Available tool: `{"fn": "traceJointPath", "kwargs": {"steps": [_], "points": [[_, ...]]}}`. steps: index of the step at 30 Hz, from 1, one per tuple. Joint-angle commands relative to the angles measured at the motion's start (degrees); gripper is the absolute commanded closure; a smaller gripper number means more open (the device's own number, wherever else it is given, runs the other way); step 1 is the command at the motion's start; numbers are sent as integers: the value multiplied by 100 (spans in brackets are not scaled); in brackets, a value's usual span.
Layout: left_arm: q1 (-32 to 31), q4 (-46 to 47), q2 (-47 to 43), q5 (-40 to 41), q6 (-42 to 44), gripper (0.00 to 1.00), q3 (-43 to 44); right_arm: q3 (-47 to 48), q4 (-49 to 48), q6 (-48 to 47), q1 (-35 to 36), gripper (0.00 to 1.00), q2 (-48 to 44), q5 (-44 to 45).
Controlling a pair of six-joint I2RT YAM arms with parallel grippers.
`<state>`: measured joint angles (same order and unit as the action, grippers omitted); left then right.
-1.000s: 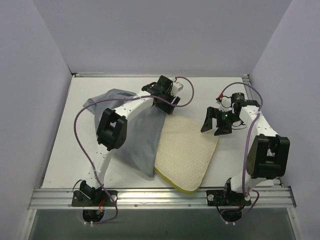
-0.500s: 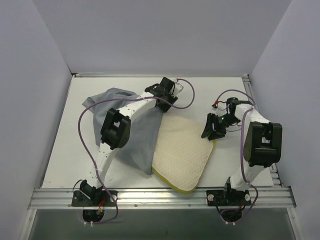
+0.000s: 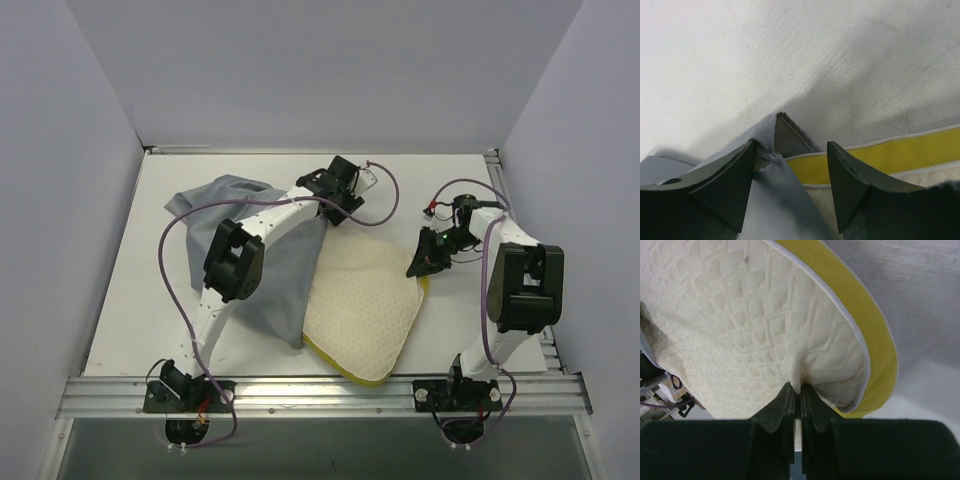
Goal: Put the pillow into the pillowcase
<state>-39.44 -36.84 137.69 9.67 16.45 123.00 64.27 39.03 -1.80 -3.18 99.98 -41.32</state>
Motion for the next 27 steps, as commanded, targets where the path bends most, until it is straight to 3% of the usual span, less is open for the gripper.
{"fn": "traceJointPath", "kwargs": {"steps": [1, 16, 27], "points": [[24, 203, -752, -97, 420, 33, 356, -90, 202, -119, 63, 100, -128, -17], [235, 143, -243, -299, 386, 26, 575, -134, 228, -233, 19, 100, -225, 106], [437, -209, 223, -703, 201, 28, 655, -160, 193, -303, -7, 100, -225, 10]]}}
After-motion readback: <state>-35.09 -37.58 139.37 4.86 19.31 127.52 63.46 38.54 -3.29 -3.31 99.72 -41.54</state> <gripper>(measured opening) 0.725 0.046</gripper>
